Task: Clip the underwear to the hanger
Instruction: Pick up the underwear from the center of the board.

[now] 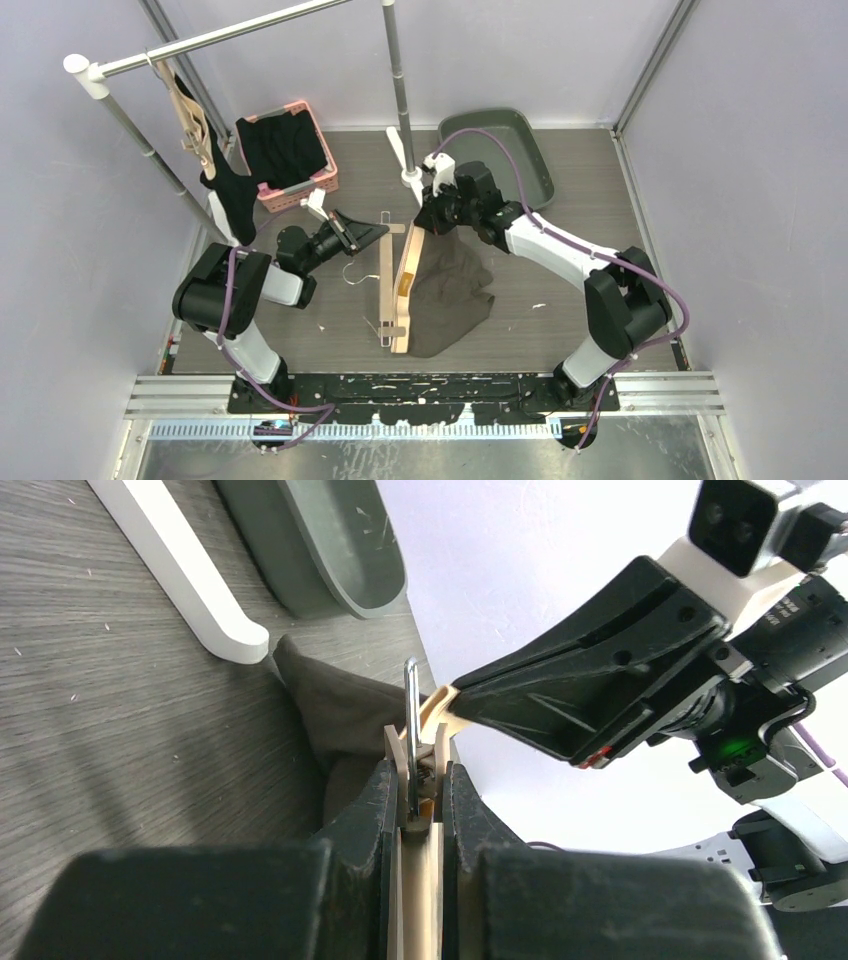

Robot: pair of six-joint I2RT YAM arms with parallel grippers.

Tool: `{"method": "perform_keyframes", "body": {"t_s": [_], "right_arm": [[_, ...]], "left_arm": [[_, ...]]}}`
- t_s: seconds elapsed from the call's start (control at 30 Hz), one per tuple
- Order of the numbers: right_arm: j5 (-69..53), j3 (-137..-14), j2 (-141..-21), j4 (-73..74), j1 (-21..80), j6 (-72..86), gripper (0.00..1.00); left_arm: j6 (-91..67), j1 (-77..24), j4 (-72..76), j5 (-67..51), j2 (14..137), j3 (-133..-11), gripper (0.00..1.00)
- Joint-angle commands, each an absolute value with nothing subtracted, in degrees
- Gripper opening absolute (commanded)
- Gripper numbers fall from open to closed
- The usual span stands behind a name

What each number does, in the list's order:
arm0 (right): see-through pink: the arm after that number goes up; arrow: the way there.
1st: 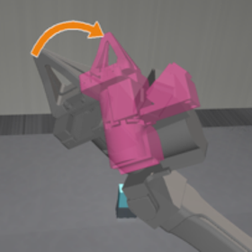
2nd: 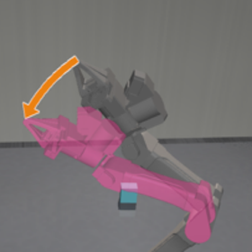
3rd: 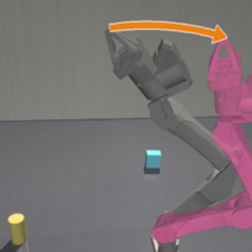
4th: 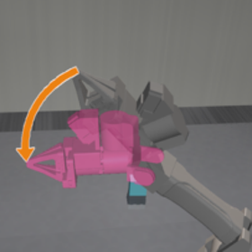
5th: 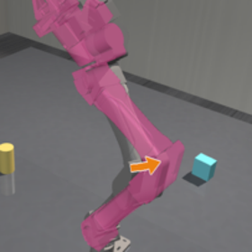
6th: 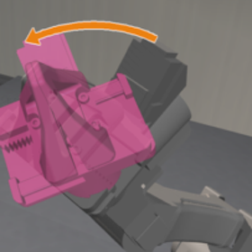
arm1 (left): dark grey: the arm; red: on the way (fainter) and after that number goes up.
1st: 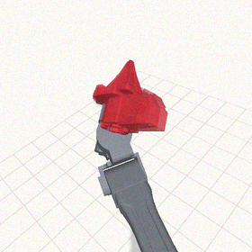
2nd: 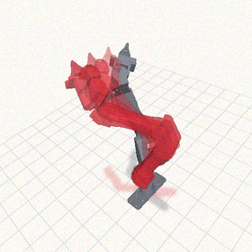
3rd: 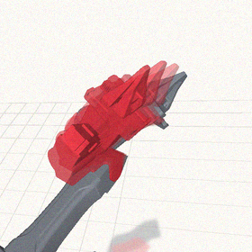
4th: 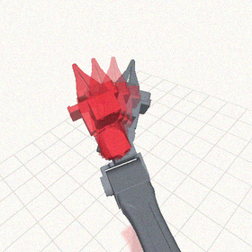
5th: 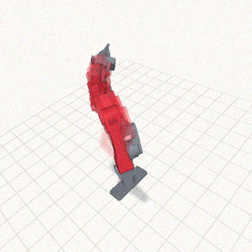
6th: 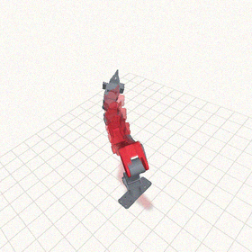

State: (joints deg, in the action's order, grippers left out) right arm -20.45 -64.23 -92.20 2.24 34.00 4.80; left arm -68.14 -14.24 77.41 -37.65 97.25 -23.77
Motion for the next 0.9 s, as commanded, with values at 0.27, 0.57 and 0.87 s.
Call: {"method": "perform_keyframes", "body": {"t_s": [0.27,0.57,0.87], "right_arm": [[-19.9,-64.9,-86.2,-0.6,33.8,4.0,0.07],[-20.0,-64.9,-86.2,-1.0,33.8,3.9,0.06],[-20.0,-64.9,-86.3,-1.2,33.8,4.0,0.06]], "left_arm": [[-67.7,-14.1,81.9,-39.5,94.9,-24.7,0.00],[-67.9,-14.1,81.9,-41.3,94.6,-25.7,0.00],[-67.9,-14.8,81.9,-41.9,95.0,-26.1,0.00]]}}
